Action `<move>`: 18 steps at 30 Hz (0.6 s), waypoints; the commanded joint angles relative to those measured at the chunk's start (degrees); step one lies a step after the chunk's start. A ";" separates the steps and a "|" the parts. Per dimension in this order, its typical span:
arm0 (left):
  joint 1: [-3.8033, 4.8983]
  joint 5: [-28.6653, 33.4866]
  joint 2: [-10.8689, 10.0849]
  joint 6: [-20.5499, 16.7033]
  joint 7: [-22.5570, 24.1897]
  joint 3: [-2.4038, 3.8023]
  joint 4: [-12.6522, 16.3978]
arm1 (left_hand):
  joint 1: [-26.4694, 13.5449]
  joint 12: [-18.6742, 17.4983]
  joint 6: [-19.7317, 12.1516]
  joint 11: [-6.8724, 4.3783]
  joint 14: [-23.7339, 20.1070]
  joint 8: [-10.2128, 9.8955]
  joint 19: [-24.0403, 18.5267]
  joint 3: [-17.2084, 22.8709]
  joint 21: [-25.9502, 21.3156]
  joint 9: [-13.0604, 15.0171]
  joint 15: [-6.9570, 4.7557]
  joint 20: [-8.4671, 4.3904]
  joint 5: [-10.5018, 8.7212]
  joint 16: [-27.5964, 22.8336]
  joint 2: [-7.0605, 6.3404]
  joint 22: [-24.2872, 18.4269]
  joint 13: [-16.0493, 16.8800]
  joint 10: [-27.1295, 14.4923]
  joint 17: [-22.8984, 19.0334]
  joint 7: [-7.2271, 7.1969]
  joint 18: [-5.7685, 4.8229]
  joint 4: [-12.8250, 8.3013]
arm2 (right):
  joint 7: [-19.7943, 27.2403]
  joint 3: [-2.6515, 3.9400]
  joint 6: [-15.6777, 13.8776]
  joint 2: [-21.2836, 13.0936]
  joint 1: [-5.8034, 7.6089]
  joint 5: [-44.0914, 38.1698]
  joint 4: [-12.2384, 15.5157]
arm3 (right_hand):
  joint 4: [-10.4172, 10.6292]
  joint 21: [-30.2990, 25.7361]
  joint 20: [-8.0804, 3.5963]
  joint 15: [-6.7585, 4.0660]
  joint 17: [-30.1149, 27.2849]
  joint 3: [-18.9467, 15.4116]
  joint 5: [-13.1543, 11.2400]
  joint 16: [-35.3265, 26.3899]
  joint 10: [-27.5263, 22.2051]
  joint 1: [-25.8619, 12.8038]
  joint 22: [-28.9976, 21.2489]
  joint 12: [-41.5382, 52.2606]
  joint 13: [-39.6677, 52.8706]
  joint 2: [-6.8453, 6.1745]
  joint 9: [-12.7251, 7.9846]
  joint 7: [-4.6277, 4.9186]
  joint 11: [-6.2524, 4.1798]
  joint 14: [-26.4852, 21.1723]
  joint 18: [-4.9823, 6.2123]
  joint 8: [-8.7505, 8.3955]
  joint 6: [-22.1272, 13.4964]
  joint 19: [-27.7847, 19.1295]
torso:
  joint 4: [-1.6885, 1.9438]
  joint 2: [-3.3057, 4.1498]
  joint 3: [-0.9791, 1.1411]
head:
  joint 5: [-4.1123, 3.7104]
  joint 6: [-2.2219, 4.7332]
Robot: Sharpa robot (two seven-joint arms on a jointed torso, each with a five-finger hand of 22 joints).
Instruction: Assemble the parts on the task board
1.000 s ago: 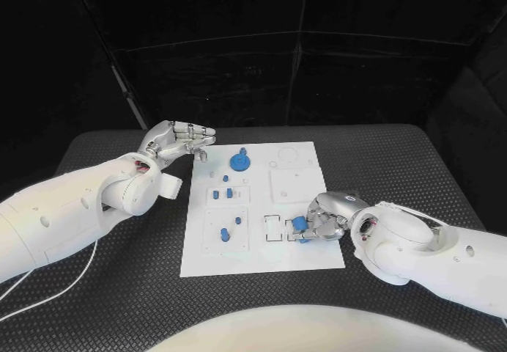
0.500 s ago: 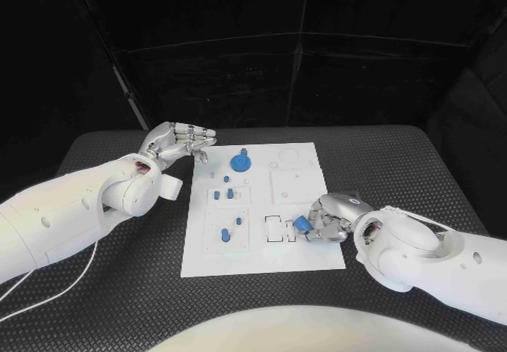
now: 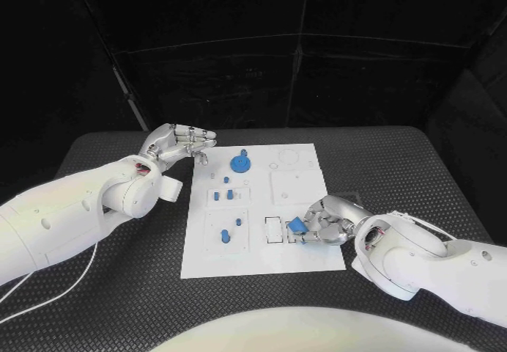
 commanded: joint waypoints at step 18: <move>0.04 0.22 0.20 0.91 -0.12 0.04 0.08 | -0.43 0.18 -0.20 0.04 -0.30 0.29 -0.22 -0.18 -0.44 -0.03 -0.09 0.34 0.25 -0.25 -0.02 -0.10 0.02 -0.50 -0.08 0.16 0.74 0.17 | 0.52 0.06 -2.53 5.18 0.11 0.79 -1.67 | 3.28 0.54 -0.36 -0.52 10.03 -2.60 -2.21 0.38 0.72 -4.54 4.03 -0.53 5.51 -0.52 1.67 -0.49 -0.65 4.97 -0.42 0.63 2.09 1.95 | 0.00 0.05 -0.01 | 0.83 -0.22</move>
